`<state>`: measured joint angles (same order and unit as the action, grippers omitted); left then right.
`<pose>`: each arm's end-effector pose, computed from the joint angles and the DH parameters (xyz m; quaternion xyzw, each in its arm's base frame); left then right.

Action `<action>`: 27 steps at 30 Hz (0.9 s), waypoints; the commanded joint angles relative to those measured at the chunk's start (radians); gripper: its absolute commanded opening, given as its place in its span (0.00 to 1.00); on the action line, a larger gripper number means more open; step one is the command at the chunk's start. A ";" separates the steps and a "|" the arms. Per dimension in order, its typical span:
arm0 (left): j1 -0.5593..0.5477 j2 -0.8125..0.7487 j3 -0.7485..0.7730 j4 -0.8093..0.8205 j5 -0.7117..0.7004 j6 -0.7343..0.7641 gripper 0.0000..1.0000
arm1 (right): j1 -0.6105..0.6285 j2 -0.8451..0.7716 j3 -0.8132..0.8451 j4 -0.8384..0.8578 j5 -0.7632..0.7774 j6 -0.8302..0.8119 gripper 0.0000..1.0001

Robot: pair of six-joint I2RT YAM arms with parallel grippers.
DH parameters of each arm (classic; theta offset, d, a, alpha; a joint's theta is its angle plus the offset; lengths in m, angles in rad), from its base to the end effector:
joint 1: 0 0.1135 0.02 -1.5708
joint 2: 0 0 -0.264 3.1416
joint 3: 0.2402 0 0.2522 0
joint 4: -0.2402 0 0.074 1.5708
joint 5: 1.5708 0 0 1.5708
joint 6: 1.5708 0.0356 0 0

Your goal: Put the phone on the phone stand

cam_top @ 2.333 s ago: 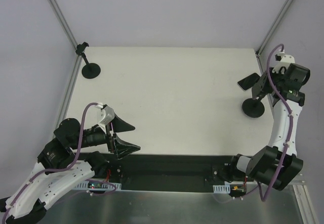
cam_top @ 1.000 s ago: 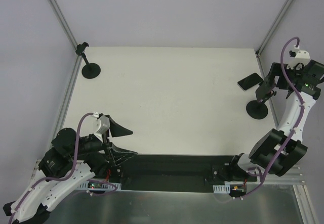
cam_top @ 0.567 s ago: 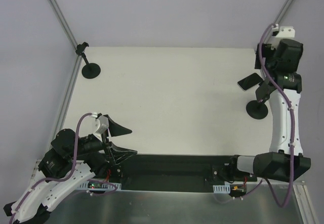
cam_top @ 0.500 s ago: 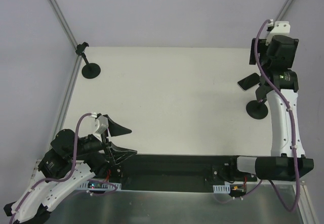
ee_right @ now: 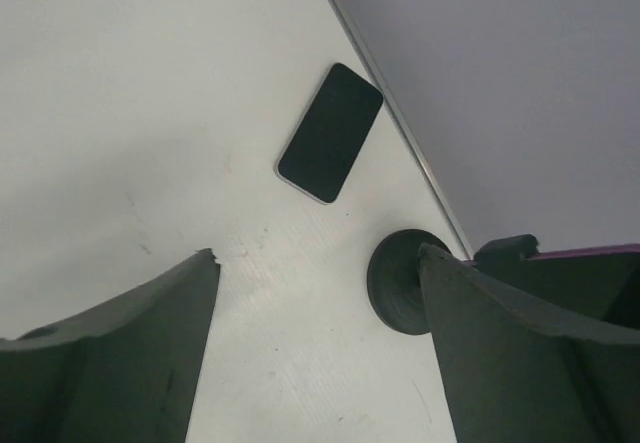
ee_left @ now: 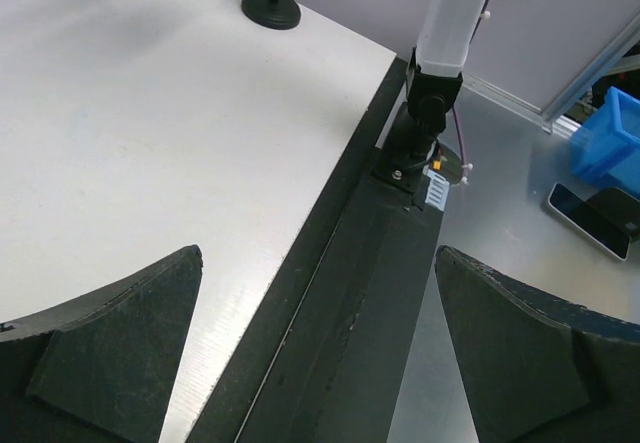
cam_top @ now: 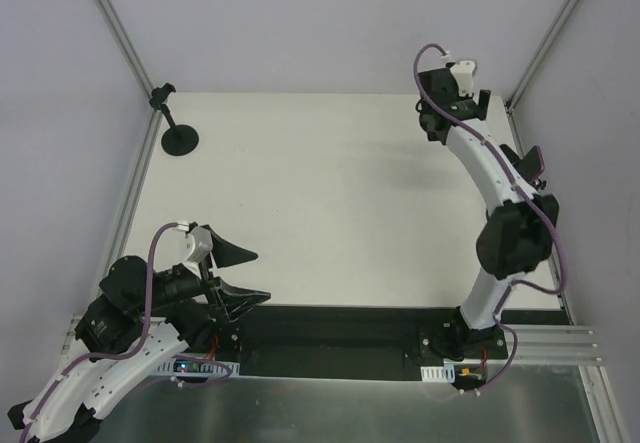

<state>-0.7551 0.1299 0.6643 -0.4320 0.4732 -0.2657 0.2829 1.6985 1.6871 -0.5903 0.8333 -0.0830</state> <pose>0.0206 -0.0417 0.3349 0.3266 0.5898 -0.4896 0.5530 0.3722 0.0808 0.3771 0.0382 0.8300 -0.3138 0.4596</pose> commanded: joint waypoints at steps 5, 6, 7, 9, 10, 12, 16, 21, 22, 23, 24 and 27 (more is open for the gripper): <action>0.028 0.040 0.003 0.012 -0.027 0.020 0.99 | -0.011 0.439 0.317 -0.094 0.406 -0.026 0.54; 0.028 0.042 0.003 0.010 -0.025 0.019 0.99 | -0.022 0.513 0.350 -0.104 0.403 -0.030 0.52; 0.028 0.043 0.003 0.010 -0.025 0.020 0.99 | -0.028 0.547 0.391 -0.139 0.400 -0.035 0.46; 0.030 0.046 0.003 0.012 -0.028 0.019 0.99 | -0.048 0.631 0.511 -0.227 0.395 0.006 0.31; 0.028 0.051 0.003 0.012 -0.025 0.019 0.99 | -0.056 0.651 0.534 -0.244 0.371 0.021 0.29; 0.028 0.060 0.003 0.012 -0.018 0.019 0.99 | -0.079 0.684 0.549 -0.247 0.352 0.034 0.14; 0.030 0.088 0.004 0.010 -0.028 0.019 0.99 | -0.122 0.701 0.507 -0.250 0.293 0.080 0.01; 0.030 0.129 0.004 0.009 -0.016 0.019 0.99 | -0.195 0.727 0.479 -0.329 0.244 0.180 0.01; 0.030 0.135 0.004 0.009 -0.010 0.017 0.99 | -0.202 0.728 0.476 -0.330 0.244 0.175 0.01; 0.030 0.143 0.006 0.009 -0.008 0.019 0.99 | -0.212 0.731 0.474 -0.327 0.231 0.172 0.01; 0.030 0.155 0.006 0.009 -0.008 0.017 0.99 | -0.220 0.734 0.474 -0.345 0.218 0.172 0.01; 0.030 0.180 0.009 0.009 -0.002 0.017 0.99 | -0.225 0.734 0.491 -0.400 0.182 0.219 0.01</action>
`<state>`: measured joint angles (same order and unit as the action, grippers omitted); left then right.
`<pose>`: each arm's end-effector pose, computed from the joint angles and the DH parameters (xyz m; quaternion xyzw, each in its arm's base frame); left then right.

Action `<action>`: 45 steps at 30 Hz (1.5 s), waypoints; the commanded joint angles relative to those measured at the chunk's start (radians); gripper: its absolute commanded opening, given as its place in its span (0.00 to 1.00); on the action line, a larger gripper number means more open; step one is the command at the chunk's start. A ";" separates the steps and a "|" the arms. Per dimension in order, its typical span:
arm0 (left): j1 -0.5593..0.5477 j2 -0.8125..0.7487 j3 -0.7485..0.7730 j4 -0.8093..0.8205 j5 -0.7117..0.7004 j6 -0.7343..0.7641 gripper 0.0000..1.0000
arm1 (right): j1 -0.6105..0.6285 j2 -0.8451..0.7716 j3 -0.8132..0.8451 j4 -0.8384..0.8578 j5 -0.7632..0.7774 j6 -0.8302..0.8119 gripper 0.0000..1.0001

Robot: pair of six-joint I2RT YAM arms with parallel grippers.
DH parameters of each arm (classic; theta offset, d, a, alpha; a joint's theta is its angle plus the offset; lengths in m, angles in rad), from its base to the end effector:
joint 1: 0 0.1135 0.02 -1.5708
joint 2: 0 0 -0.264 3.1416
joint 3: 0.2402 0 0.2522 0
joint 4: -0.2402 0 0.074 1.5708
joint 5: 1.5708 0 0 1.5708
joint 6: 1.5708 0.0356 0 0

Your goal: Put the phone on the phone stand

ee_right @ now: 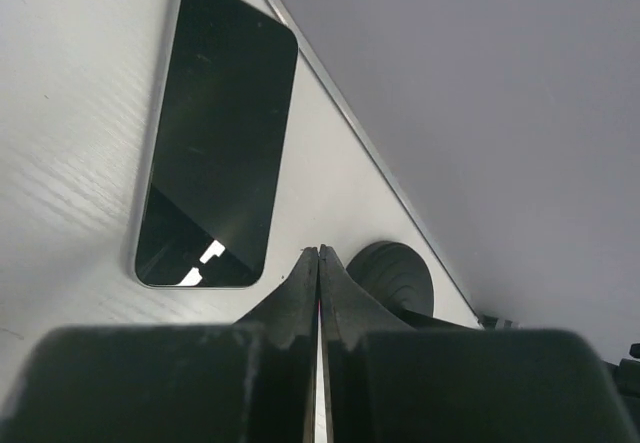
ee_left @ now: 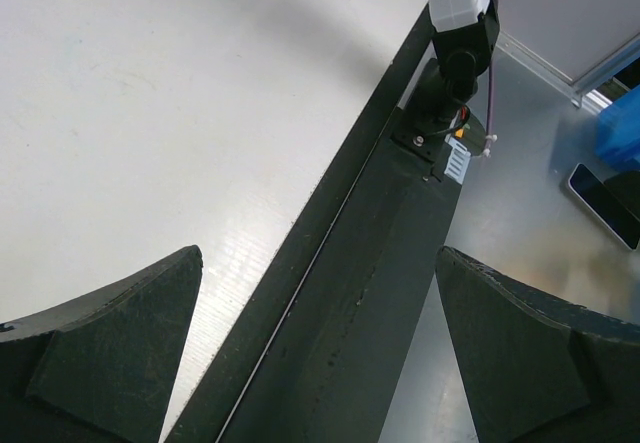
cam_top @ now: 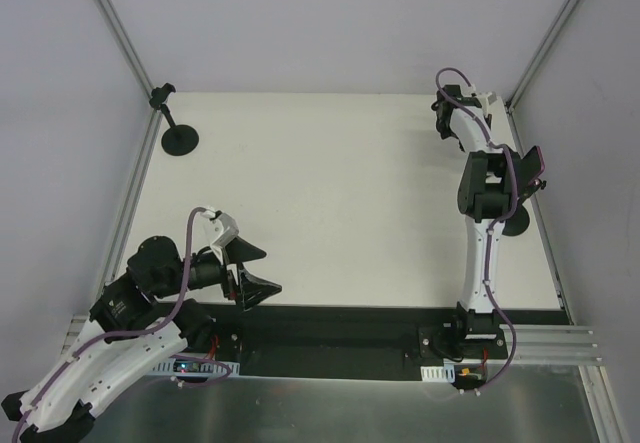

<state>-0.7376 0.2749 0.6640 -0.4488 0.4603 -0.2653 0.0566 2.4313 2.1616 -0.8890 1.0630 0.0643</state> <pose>0.0452 -0.0625 0.3273 0.3179 0.6524 -0.4665 0.5056 0.5098 -0.0023 0.1945 0.1069 0.8434 -0.4846 0.2060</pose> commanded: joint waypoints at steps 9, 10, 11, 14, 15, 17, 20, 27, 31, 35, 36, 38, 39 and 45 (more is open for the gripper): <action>0.021 0.026 0.008 0.024 -0.015 0.014 0.99 | -0.017 -0.018 -0.065 -0.102 -0.225 0.190 0.04; 0.021 0.023 0.008 0.024 -0.018 0.015 0.99 | -0.021 -0.012 -0.063 -0.106 -0.235 0.196 0.05; 0.021 0.021 0.008 0.022 -0.022 0.014 0.99 | -0.029 0.001 -0.060 -0.117 -0.247 0.193 0.05; 0.021 0.018 0.008 0.022 -0.029 0.014 0.99 | -0.041 0.014 -0.020 -0.133 -0.256 0.216 0.05; 0.021 0.023 0.008 0.021 -0.029 0.014 0.99 | -0.044 0.012 -0.019 -0.131 -0.262 0.219 0.06; 0.023 0.027 0.008 0.019 -0.029 0.012 0.99 | -0.050 0.015 -0.014 -0.122 -0.273 0.220 0.06; 0.023 0.030 0.009 0.021 -0.028 0.014 0.99 | -0.054 0.037 0.016 -0.131 -0.294 0.198 0.08; 0.024 0.035 0.009 0.021 -0.023 0.015 0.99 | -0.054 0.100 0.127 -0.162 -0.330 0.160 0.09; 0.024 0.044 0.008 0.021 -0.020 0.015 0.99 | -0.055 0.136 0.173 -0.160 -0.380 0.109 0.10; 0.029 0.064 0.011 0.022 -0.009 0.015 0.99 | -0.054 0.178 0.259 -0.154 -0.464 0.014 0.11; 0.029 0.069 0.011 0.021 -0.006 0.014 0.99 | -0.054 0.190 0.276 -0.159 -0.480 -0.006 0.12; 0.035 0.076 0.011 0.021 -0.002 0.014 0.99 | -0.054 0.212 0.305 -0.146 -0.553 -0.056 0.13; 0.035 0.076 0.011 0.021 0.003 0.015 0.99 | -0.052 0.210 0.296 -0.137 -0.572 -0.084 0.16; 0.049 0.090 0.011 0.022 0.017 0.017 0.99 | -0.011 0.013 0.023 0.123 -0.621 -0.182 0.27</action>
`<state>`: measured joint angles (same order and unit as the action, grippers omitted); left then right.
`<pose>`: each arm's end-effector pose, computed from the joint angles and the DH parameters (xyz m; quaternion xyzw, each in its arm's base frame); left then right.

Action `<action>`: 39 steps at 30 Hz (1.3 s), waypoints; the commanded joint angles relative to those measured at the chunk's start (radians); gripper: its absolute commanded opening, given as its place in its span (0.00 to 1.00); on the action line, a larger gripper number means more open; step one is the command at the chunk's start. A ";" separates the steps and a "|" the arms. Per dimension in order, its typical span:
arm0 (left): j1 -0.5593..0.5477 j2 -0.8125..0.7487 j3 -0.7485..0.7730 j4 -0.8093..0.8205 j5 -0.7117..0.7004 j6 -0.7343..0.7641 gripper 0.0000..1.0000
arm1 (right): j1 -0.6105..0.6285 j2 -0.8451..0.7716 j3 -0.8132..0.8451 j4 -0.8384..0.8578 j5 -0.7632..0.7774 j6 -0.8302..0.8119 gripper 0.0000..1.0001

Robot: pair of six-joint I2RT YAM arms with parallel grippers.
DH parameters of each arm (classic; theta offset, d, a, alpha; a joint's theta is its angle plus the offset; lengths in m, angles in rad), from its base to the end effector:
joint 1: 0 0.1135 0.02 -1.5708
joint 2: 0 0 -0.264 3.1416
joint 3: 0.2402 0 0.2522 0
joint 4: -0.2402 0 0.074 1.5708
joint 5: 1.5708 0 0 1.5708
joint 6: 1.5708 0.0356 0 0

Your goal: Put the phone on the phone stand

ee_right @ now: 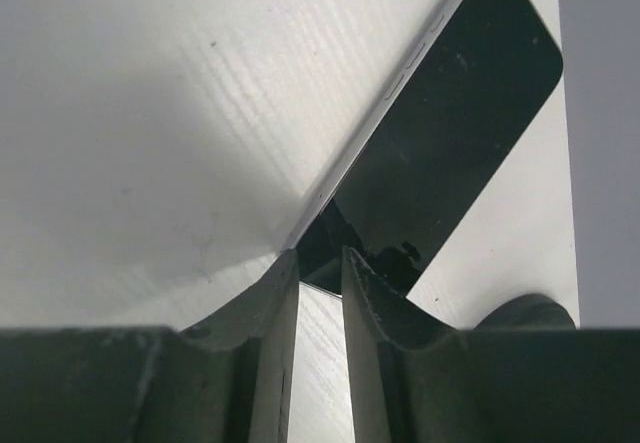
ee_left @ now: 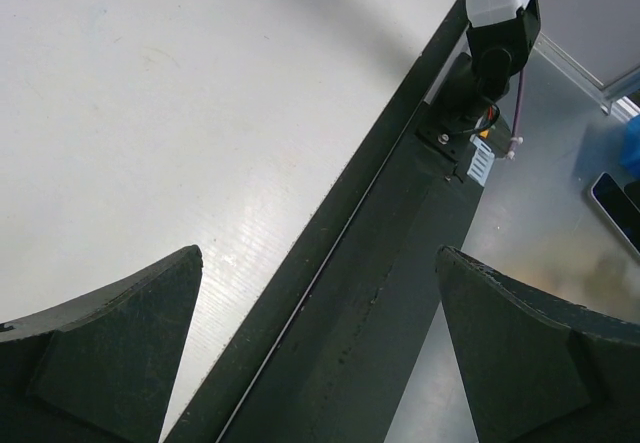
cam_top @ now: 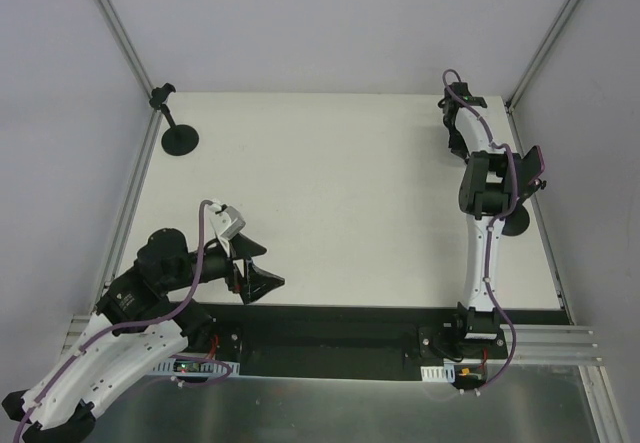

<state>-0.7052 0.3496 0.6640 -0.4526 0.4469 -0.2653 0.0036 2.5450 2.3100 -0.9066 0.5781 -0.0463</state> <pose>0.0597 -0.0710 0.3221 0.3025 0.6860 -0.4465 0.4884 0.5339 -0.0175 0.1687 0.0373 0.9377 -0.2828 0.1981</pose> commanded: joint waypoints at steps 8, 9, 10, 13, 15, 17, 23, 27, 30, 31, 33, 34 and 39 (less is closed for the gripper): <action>0.021 0.003 0.011 0.028 0.038 0.017 0.99 | 0.047 -0.267 -0.257 0.165 -0.251 0.042 0.38; 0.021 -0.001 0.011 0.028 0.036 0.015 0.99 | 0.045 -0.300 -0.286 0.185 -0.285 0.045 0.38; 0.021 -0.006 0.011 0.028 0.036 0.017 0.99 | 0.047 -0.310 -0.300 0.201 -0.317 0.075 0.38; 0.021 -0.009 0.011 0.029 0.036 0.015 0.99 | 0.055 -0.339 -0.320 0.204 -0.373 0.121 0.40; 0.021 -0.009 0.011 0.029 0.038 0.017 0.99 | 0.050 -0.371 -0.353 0.212 -0.322 0.177 0.43; 0.019 -0.009 0.009 0.029 0.041 0.017 0.99 | 0.039 -0.391 -0.376 0.212 -0.281 0.230 0.55; 0.021 -0.006 0.009 0.032 0.052 0.018 0.99 | 0.009 -0.398 -0.431 0.201 -0.178 0.443 0.99; 0.021 -0.008 0.009 0.032 0.049 0.018 0.99 | 0.000 -0.355 -0.434 0.180 -0.123 0.531 0.96; 0.021 -0.009 0.009 0.032 0.047 0.018 0.99 | -0.001 -0.341 -0.452 0.190 -0.115 0.605 0.96; 0.021 -0.008 0.009 0.032 0.050 0.018 0.99 | -0.001 -0.341 -0.466 0.198 -0.115 0.631 0.96; 0.021 -0.003 0.009 0.034 0.058 0.018 0.99 | -0.024 -0.335 -0.481 0.236 -0.119 0.655 0.96; 0.021 0.002 0.011 0.034 0.059 0.018 0.99 | -0.028 -0.327 -0.485 0.236 -0.138 0.671 0.96; 0.021 -0.001 0.009 0.035 0.061 0.017 0.99 | -0.039 -0.289 -0.460 0.186 -0.124 0.781 0.96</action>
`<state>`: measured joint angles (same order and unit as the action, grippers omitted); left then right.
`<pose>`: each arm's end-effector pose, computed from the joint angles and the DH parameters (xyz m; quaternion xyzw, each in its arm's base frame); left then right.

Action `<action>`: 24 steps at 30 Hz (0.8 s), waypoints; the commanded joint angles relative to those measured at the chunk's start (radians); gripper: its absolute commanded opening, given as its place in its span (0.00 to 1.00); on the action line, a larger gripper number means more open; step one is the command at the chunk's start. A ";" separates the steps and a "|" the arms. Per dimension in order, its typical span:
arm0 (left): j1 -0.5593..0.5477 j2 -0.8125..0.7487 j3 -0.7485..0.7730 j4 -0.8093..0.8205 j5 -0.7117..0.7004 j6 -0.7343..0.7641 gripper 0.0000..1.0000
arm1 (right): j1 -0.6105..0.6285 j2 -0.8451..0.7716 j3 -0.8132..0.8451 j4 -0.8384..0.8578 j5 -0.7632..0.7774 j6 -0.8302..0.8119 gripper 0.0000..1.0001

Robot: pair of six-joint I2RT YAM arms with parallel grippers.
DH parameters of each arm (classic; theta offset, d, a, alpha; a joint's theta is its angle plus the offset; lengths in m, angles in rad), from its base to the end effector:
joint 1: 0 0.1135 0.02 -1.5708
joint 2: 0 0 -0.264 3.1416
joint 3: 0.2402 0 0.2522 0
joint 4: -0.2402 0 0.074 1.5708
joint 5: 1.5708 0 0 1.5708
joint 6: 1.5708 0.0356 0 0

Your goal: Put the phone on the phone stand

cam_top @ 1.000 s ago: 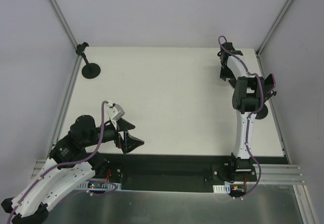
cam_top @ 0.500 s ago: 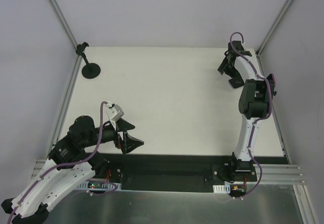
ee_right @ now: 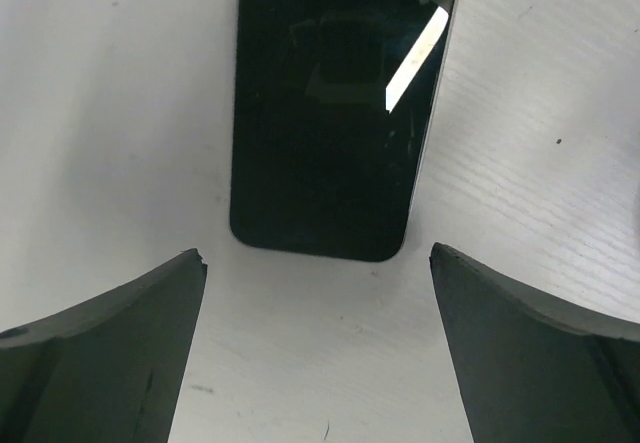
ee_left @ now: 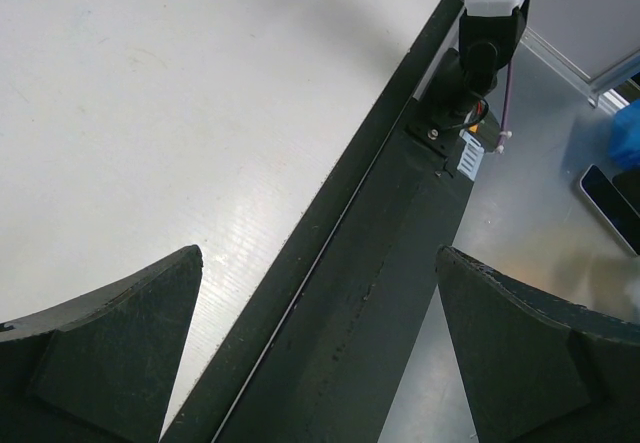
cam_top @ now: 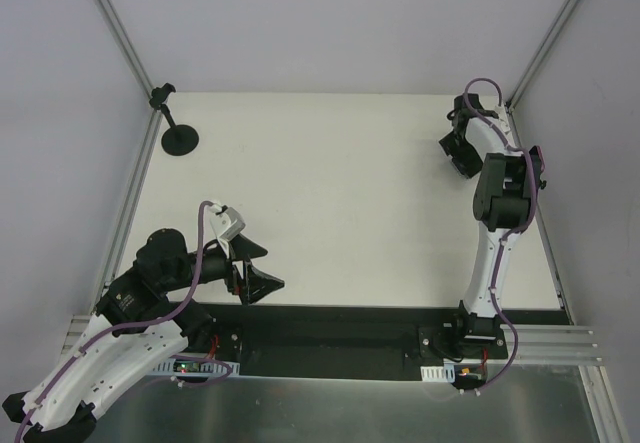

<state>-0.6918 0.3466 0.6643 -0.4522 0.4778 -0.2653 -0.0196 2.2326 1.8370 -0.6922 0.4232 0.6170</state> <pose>0.0591 -0.0702 0.3225 0.3070 0.6821 -0.4526 0.4854 0.4805 -0.0240 0.1885 0.3448 0.8859 -0.1261 0.2835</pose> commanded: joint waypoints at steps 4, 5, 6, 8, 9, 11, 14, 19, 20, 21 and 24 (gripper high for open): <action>0.008 -0.001 0.009 0.037 0.030 0.017 0.99 | -0.029 0.070 0.053 -0.038 -0.007 0.124 0.96; 0.008 -0.001 0.009 0.037 0.031 0.018 0.99 | -0.036 0.078 0.059 -0.040 -0.018 0.125 0.96; 0.008 0.000 0.009 0.037 0.033 0.018 0.99 | -0.039 0.093 0.068 -0.043 -0.023 0.125 0.96; 0.008 0.002 0.009 0.037 0.033 0.018 0.99 | -0.045 0.111 0.082 -0.050 -0.031 0.125 0.96; 0.008 0.002 0.009 0.037 0.033 0.018 0.99 | -0.046 0.117 0.090 -0.062 -0.032 0.124 0.96; 0.008 0.003 0.009 0.037 0.033 0.018 0.99 | -0.052 0.140 0.123 -0.082 -0.049 0.116 0.96; 0.008 0.008 0.009 0.037 0.038 0.017 0.99 | -0.059 0.188 0.212 -0.121 -0.077 0.076 0.96; 0.008 0.005 0.009 0.037 0.033 0.018 0.99 | -0.057 0.243 0.320 -0.236 -0.106 0.081 0.87; 0.008 0.006 0.009 0.037 0.035 0.018 0.99 | -0.056 0.246 0.323 -0.248 -0.112 0.096 0.79; 0.008 0.008 0.009 0.037 0.036 0.018 0.99 | -0.054 0.246 0.320 -0.257 -0.115 0.098 0.77; 0.008 0.002 0.009 0.037 0.039 0.018 0.99 | -0.054 0.266 0.353 -0.295 -0.138 0.104 0.69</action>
<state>-0.6918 0.3466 0.6643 -0.4519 0.4911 -0.2653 -0.0753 2.4382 2.1441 -0.8867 0.3737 0.6846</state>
